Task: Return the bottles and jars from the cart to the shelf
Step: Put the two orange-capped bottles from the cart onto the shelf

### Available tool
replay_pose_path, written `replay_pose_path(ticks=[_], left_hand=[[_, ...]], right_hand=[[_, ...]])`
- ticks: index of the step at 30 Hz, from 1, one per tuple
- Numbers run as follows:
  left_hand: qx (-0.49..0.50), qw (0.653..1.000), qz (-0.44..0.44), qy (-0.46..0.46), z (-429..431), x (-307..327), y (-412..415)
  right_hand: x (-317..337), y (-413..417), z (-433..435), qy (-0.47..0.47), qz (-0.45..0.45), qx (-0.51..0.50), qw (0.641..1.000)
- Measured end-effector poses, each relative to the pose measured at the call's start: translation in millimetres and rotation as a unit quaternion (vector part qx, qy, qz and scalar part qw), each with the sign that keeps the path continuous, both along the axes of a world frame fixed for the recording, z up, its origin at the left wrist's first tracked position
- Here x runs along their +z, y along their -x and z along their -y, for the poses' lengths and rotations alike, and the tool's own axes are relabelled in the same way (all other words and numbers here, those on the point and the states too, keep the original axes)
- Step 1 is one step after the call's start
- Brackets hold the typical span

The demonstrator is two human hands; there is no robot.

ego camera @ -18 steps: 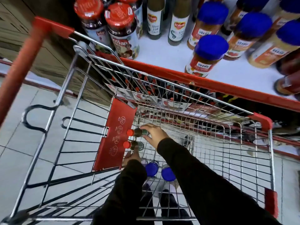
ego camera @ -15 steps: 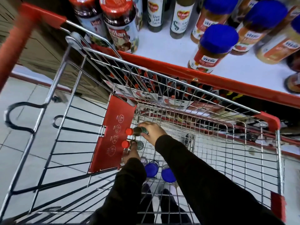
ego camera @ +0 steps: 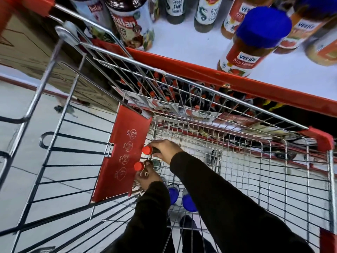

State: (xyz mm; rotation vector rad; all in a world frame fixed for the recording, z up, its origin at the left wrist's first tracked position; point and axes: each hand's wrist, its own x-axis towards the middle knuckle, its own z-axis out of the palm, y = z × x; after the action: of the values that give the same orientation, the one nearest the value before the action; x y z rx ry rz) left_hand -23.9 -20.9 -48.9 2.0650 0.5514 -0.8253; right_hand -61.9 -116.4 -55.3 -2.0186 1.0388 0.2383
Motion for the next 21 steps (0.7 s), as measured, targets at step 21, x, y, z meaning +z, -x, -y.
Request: replay_pose_path(ticks=[21], left_hand=[[-0.377,0.882,0.212,0.187,-5,157,-31]], right_hand=[[168,81,-44,0.050,0.108,-0.348,0.930]])
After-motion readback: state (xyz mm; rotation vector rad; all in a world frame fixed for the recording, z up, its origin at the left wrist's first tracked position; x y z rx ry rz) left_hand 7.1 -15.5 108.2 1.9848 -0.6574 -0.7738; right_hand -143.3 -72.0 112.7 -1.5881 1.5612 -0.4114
